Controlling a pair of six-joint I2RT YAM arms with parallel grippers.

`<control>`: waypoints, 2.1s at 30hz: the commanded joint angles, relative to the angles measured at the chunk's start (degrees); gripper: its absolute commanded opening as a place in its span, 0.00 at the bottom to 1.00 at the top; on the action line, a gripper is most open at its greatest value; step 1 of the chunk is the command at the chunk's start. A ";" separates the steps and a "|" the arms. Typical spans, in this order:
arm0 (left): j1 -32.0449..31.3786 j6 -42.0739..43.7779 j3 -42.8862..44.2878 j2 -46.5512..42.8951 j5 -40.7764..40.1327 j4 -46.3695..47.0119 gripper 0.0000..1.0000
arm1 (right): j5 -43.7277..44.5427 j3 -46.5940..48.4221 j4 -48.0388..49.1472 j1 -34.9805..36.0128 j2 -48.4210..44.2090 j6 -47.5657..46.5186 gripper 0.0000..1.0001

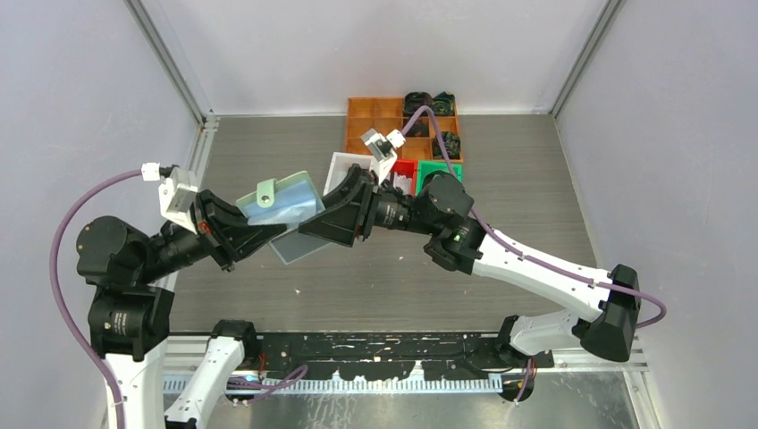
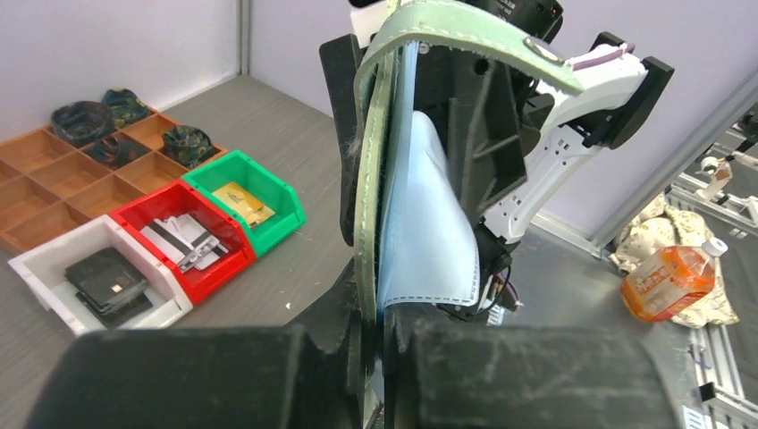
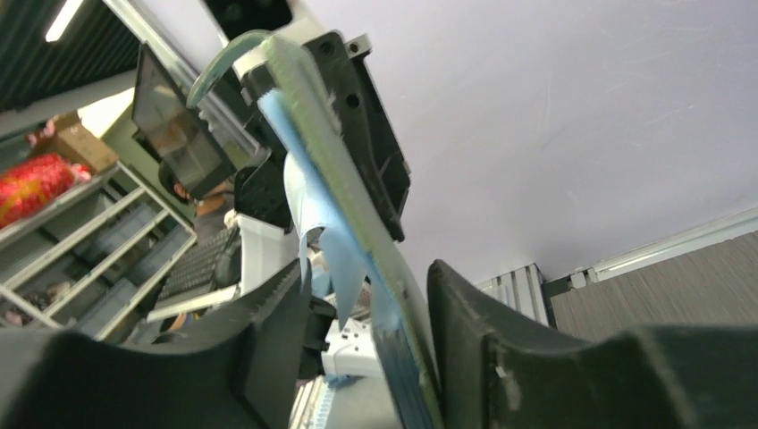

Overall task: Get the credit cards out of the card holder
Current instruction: Open the card holder at the center of the board, then remove the credit card from the card holder.

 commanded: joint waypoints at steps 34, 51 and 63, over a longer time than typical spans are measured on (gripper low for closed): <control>-0.17 -28.77 -0.82 3.82 11.67 14.61 0.00 | -4.49 4.75 -5.77 -3.21 -4.27 -9.53 0.52; -0.12 -22.55 -1.16 2.42 12.53 8.92 1.00 | 5.14 7.92 -8.07 -4.27 -1.23 -2.15 0.01; -0.13 -3.74 -2.11 -3.51 -1.89 -1.09 0.61 | 7.57 10.05 -16.61 -4.54 -1.60 0.90 0.01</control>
